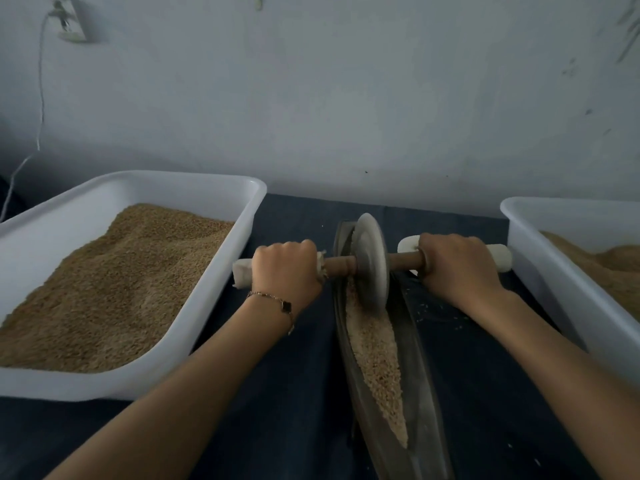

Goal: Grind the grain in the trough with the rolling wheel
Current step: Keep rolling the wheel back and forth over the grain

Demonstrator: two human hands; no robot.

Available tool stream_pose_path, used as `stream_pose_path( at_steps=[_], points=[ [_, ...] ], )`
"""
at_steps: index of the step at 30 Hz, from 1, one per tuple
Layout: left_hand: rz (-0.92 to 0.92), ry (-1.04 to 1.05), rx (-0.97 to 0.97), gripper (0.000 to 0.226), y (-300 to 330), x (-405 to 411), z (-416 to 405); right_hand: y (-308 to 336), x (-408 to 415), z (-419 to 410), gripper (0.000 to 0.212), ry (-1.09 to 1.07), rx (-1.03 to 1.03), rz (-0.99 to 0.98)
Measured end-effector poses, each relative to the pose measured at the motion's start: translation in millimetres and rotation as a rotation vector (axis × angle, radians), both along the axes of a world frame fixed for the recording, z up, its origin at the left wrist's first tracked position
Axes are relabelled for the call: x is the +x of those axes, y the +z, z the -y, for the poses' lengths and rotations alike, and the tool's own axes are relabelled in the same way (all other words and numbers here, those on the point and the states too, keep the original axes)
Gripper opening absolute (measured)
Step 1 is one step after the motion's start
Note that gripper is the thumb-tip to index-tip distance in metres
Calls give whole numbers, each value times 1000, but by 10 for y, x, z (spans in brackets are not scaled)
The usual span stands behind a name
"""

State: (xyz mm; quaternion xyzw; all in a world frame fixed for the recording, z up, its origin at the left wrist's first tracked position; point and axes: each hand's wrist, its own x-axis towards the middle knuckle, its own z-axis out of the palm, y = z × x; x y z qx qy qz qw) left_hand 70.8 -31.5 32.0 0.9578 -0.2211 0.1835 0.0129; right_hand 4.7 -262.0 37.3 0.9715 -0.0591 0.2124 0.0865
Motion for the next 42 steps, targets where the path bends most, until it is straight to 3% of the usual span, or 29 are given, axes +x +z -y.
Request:
stream_pose_path(
  at_steps=[3,6,10,13,16,19,23,30,34,37,39,42],
  points=[
    [-22,-45,21,36,-69,-306,-153,-45,-372,-114,18,-12,-42,-63],
    [-25,-68,26,35,-107,-627,-331,-47,-845,-250,41,72,-76,61],
    [-98,-61,14,31,-78,-949,-514,110,-1208,-348,48,184,-118,133],
    [-83,-114,-8,41,32,-1046,-566,127,-1190,-357,47,206,-97,125],
    [-129,-46,14,25,-102,-957,-532,37,-1050,-320,42,197,-56,155],
    [-97,-15,29,25,-73,-741,-418,-64,-802,-251,38,161,-39,201],
    [-96,-17,-4,26,-45,-339,-200,-114,-383,-113,13,18,-24,71],
    [-20,24,23,29,106,143,106,-51,187,31,12,-52,68,-29],
    [-11,-20,45,20,109,73,58,-102,41,20,9,-41,26,56],
    [29,-111,127,21,137,-122,-38,-188,-299,10,9,-14,83,-14],
    [85,-152,159,26,150,-320,-107,-229,-579,-16,14,-23,67,-54],
    [136,-190,117,35,129,-677,-247,-206,-1027,-106,36,38,20,45]
  ],
)
